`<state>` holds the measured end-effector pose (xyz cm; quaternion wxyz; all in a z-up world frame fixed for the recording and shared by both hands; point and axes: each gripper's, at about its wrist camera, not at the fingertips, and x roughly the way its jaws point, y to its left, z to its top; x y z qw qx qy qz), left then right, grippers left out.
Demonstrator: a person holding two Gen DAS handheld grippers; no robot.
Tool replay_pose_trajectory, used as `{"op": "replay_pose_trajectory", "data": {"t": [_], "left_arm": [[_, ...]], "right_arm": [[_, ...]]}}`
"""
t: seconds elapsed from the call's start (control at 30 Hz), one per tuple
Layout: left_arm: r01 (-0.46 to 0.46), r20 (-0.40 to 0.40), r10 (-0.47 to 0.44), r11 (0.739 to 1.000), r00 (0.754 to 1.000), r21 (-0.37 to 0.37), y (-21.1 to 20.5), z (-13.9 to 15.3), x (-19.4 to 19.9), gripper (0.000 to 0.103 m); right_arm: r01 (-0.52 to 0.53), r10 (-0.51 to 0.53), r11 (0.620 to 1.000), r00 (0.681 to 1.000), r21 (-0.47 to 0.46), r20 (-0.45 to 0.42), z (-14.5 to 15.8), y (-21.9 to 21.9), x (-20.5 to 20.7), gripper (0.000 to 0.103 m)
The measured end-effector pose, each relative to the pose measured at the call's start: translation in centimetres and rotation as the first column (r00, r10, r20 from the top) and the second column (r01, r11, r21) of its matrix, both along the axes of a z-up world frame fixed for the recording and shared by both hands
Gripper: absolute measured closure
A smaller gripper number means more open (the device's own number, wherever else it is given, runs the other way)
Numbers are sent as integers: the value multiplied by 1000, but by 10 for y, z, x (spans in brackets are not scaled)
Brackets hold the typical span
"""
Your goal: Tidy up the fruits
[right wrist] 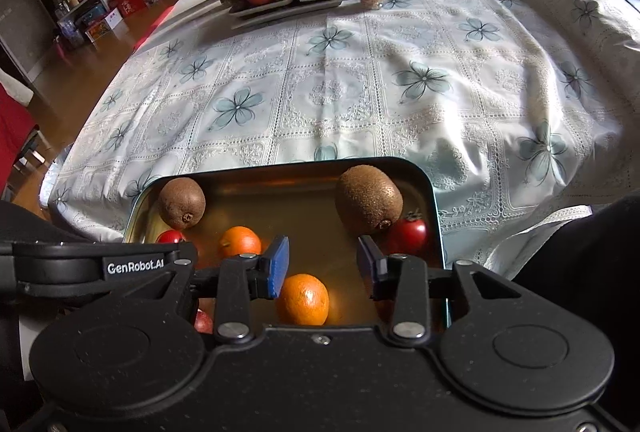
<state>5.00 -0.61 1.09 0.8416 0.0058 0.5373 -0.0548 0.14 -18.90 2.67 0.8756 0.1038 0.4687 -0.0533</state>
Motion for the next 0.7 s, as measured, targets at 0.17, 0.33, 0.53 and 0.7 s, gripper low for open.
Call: {"op": "replay_pose_trajectory", "data": {"t": [0.17,0.33,0.53,0.7], "left_arm": [[-13,34,12,999,999,31,7,-3,-18,52],[2,70,-5,999,998,45,11,-7,-40,52],[11,113,-16,999,993,44,15,-13,-63,52],[12,123,-16,999,992,36,18,-18,-77,51]], "right_arm": [[19,-18,999,1000,-51,15,1,6,-9,54],[1,-2,995,1000,-95,-4,-4,17,-21,54],[22,-24,994,999,-106,-22,-10,23,-37,54],[51,-54,995,998,-84,-38,-14,23,-48,51]]}}
